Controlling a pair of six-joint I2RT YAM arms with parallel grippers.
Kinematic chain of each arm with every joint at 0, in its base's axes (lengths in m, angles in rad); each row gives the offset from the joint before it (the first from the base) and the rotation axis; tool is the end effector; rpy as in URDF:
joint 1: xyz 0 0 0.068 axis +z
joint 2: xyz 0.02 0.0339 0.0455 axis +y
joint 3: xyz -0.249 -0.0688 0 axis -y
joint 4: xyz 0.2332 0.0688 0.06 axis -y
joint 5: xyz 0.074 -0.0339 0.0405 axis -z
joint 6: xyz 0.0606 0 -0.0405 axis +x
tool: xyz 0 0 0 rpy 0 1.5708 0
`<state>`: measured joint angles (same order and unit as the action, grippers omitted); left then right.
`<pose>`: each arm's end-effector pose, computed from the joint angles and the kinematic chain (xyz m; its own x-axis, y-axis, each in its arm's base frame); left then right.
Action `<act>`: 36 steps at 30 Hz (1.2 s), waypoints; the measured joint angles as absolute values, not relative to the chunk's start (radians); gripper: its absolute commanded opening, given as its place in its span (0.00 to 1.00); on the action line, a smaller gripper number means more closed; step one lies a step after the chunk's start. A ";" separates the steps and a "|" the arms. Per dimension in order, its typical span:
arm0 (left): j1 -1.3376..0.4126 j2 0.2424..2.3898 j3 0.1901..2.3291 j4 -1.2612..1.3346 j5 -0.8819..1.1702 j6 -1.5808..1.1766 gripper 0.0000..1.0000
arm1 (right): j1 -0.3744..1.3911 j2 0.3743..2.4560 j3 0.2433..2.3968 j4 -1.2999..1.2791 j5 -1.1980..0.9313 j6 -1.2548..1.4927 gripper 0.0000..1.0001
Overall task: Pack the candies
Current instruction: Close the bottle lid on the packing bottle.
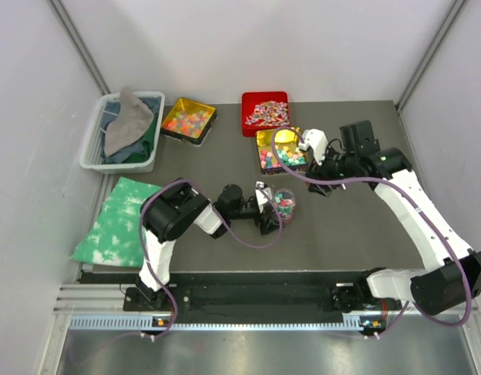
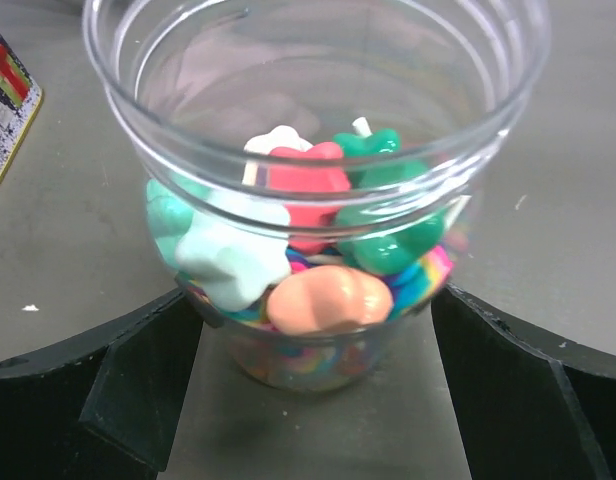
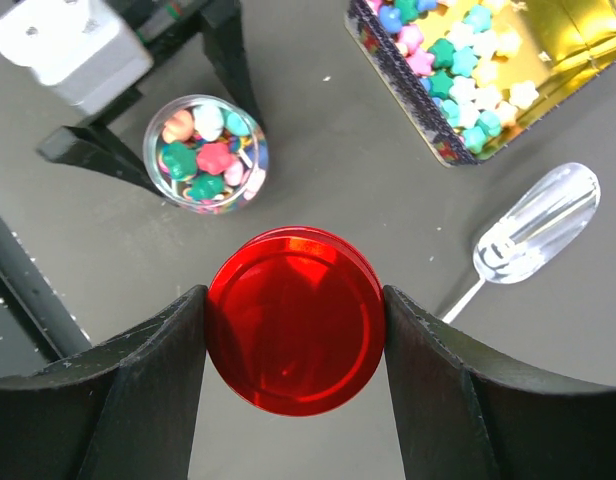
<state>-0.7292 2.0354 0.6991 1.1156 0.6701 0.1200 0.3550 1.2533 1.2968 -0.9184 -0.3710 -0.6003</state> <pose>0.2454 -0.2697 0.0966 -0.0455 0.1664 -0.9850 0.9866 0.1619 -0.0182 0.2327 0.1097 0.3200 -0.2877 -0.6681 -0.6862 -0.8536 0.5037 -0.1325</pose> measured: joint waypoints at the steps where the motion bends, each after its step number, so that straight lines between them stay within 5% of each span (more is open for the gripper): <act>1: -0.729 2.047 0.702 1.129 0.671 0.113 0.99 | 0.355 1.255 1.299 -0.920 -0.377 -0.600 0.57; 8: -0.729 2.138 0.707 1.271 0.682 0.038 0.98 | 0.358 1.277 1.304 -0.932 -0.413 -0.600 0.57; 14: -0.728 2.182 0.707 1.363 0.694 -0.025 0.74 | 0.411 1.323 1.303 -0.924 -0.400 -0.601 0.57; 22: -0.728 2.193 0.699 1.394 0.726 -0.057 0.65 | 0.492 1.441 1.317 -0.913 -0.383 -0.600 0.57; 36: -0.729 2.202 0.699 1.413 0.733 -0.050 0.68 | 0.580 1.474 1.322 -0.889 -0.416 -0.583 0.58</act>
